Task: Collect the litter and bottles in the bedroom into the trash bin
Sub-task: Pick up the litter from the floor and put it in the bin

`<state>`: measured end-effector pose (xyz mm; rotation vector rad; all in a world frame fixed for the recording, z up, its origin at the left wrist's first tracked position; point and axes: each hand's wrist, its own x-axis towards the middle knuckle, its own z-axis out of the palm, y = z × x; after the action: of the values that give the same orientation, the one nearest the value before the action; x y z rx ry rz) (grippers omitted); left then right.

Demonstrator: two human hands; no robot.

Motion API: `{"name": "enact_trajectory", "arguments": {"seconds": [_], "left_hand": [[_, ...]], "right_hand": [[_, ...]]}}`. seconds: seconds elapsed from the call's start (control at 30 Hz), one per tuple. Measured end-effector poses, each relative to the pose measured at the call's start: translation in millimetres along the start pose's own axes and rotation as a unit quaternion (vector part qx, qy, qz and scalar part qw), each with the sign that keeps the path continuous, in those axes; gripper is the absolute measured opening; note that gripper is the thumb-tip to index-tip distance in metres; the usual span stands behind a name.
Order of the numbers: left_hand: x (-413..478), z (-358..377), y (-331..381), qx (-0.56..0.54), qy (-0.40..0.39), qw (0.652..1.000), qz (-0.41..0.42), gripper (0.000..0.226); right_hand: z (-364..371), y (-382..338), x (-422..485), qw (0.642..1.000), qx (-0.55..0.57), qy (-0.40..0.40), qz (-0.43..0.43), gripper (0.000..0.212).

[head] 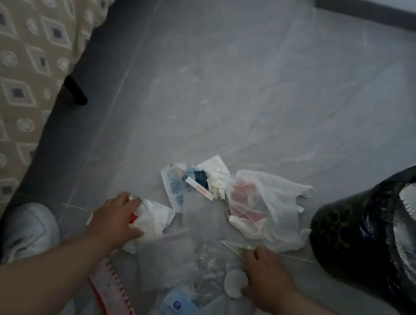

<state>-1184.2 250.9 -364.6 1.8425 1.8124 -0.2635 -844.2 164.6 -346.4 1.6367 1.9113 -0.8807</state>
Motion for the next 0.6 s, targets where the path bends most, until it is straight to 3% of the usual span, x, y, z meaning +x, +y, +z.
{"name": "enact_trajectory", "arguments": {"seconds": [0.13,0.23,0.43,0.6], "left_hand": [[7,1,-2,-0.06,0.042,0.995,0.061,0.026],[7,-1,3,-0.079,0.05,0.994,0.056,0.019],[11,-1,5,-0.102,0.063,0.992,0.041,0.018],[9,-6,10,-0.114,0.111,0.987,0.014,0.014]], "right_hand": [[7,-2,4,1.0,0.015,0.011,0.024,0.054],[5,-4,7,1.0,0.01,0.022,0.018,0.034],[11,-12,5,0.999,0.019,0.043,0.015,0.058],[15,-21,11,0.998,0.041,0.026,0.036,0.045]]}}
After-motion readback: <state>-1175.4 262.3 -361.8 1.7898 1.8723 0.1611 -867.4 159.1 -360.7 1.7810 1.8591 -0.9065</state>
